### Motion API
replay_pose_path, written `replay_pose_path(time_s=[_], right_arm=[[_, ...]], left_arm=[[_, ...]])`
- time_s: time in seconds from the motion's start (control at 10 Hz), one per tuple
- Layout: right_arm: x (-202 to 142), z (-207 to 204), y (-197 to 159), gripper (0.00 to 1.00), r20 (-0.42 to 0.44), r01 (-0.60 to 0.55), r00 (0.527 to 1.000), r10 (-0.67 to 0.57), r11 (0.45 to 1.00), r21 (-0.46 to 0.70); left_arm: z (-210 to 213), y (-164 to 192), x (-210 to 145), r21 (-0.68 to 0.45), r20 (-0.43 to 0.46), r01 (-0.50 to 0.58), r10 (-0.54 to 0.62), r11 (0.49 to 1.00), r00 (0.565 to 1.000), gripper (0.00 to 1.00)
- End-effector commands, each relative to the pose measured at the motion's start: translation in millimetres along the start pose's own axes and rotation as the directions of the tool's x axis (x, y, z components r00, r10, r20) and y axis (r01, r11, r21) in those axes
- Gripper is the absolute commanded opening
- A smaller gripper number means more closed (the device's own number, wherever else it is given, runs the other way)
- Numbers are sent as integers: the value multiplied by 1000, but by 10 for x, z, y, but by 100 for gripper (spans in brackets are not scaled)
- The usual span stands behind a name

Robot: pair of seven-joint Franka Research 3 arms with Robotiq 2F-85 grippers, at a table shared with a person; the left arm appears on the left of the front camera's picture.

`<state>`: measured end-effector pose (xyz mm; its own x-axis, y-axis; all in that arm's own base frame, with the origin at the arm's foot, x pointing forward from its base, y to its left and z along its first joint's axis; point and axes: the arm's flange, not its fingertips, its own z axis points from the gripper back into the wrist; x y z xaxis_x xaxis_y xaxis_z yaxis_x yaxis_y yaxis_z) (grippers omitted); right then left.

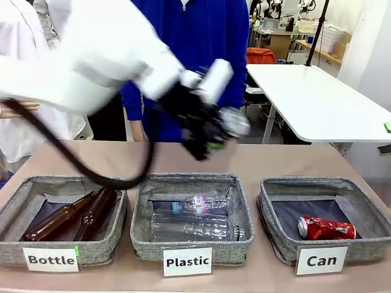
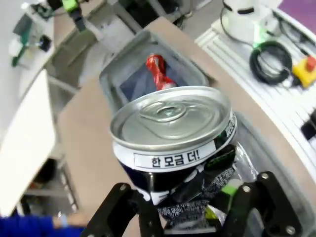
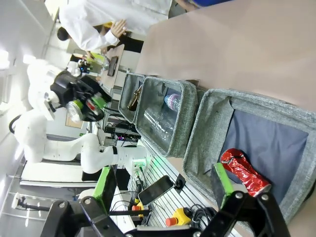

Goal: Sort the can waste into the basket.
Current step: Pick up the can waste from the table and place it in the right Fabric basket.

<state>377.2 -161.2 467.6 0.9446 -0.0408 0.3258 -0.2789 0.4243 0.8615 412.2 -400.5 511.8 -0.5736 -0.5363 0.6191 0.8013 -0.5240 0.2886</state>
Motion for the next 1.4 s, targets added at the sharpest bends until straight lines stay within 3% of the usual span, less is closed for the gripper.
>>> replay_pose_path(time_s=[0.0,0.2,0.3,0.5,0.7,0.8,1.1,1.2,1.3], right_arm=[[-201,382,110,100,138,16,990,-13,1000,-22],[-640,966,86,100,271,22,963,1,996,-83],[-841,1130,-9,100,292,36,956,2,991,-127],[-1265,1498,-242,100,325,52,946,-4,989,-139],[-1399,1555,-341,100,367,69,930,-5,985,-160],[-1376,1606,-216,100,349,82,937,-23,985,-154],[-1376,1606,-216,100,349,82,937,-23,985,-154],[-1376,1606,-216,100,349,82,937,-23,985,-154],[-1376,1606,-216,100,349,82,937,-23,985,-154]], left_arm=[[-648,663,268,-141,70,18,-9,990,998,0],[-1306,1058,664,-159,39,12,-5,987,999,0],[-1590,1225,829,-154,-29,-36,32,987,999,0],[-2110,1352,1023,-202,-39,-67,61,977,997,0],[-2265,1509,1045,-159,-25,-72,69,985,997,0],[-2166,1077,941,-167,-38,-66,60,984,997,0],[-2310,1150,949,-162,-29,-72,68,984,997,0],[-2286,1079,950,-133,-66,-41,33,990,997,0],[-2281,1061,949,-139,-54,-38,31,990,998,57]])
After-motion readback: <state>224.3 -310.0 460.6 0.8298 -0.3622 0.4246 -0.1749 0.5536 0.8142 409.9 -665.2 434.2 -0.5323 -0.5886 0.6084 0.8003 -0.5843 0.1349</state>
